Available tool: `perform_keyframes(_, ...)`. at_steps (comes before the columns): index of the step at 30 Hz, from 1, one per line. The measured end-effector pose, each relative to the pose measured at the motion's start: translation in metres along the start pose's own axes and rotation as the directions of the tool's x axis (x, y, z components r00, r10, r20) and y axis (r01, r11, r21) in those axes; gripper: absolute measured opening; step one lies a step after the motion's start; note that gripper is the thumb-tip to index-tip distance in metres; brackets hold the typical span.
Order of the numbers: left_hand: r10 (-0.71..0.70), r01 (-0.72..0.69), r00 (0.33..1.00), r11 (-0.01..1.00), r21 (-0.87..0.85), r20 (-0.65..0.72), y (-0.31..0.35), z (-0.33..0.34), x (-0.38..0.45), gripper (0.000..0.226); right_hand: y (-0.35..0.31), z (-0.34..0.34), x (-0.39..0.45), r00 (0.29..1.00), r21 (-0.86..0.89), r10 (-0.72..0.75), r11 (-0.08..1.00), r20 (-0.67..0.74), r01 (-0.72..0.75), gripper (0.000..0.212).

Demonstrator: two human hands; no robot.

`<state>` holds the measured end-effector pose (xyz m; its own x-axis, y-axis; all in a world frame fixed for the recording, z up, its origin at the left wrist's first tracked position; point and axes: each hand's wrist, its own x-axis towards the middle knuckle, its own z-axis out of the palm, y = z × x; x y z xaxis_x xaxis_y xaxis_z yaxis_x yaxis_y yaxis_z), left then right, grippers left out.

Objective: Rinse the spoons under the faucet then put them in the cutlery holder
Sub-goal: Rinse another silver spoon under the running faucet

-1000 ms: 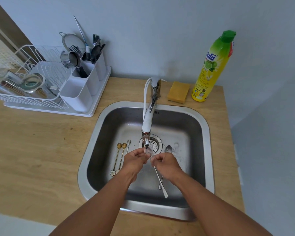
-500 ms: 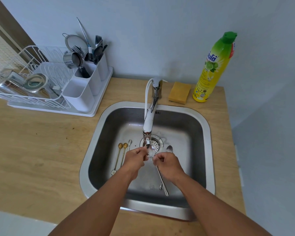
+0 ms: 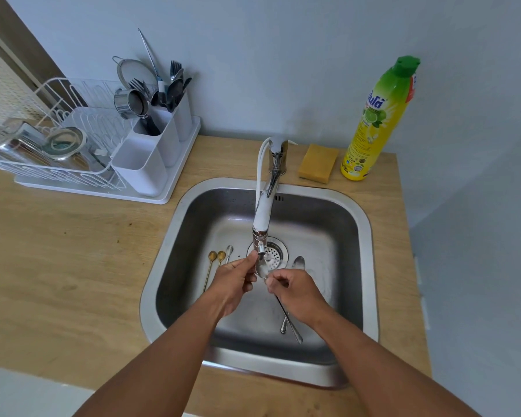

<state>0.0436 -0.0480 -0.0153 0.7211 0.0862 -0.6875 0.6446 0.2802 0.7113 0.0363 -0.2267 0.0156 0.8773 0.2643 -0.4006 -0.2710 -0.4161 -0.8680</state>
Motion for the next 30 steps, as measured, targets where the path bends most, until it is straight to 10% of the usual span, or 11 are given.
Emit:
perform_keyframes(11, 0.255, -0.162, 0.957, 0.866, 0.474, -0.139, 0.021, 0.027, -0.026, 0.029, -0.005, 0.012, -0.004, 0.987, -0.501, -0.03, 0.864, -0.156, -0.053, 0.02)
perform_keyframes(14, 0.297, -0.227, 0.949, 0.878, 0.421, -0.108, 0.016, 0.028, -0.026, 0.003, -0.004, 0.011, -0.001, 0.986, -0.382, -0.008, 0.922, -0.167, -0.057, 0.018)
perform_keyframes(23, 0.006, -0.027, 0.994, 0.981, 0.192, 0.108, 0.024, 0.008, -0.017, 0.031, -0.005, 0.003, 0.007, 0.998, 0.128, -0.018, 0.991, -0.062, 0.026, 0.025)
perform_keyframes(30, 0.033, -0.015, 0.994, 0.985, 0.174, -0.1, 0.019, 0.012, -0.024, 0.031, -0.008, 0.004, 0.004, 0.998, 0.145, -0.042, 0.988, -0.043, 0.048, 0.019)
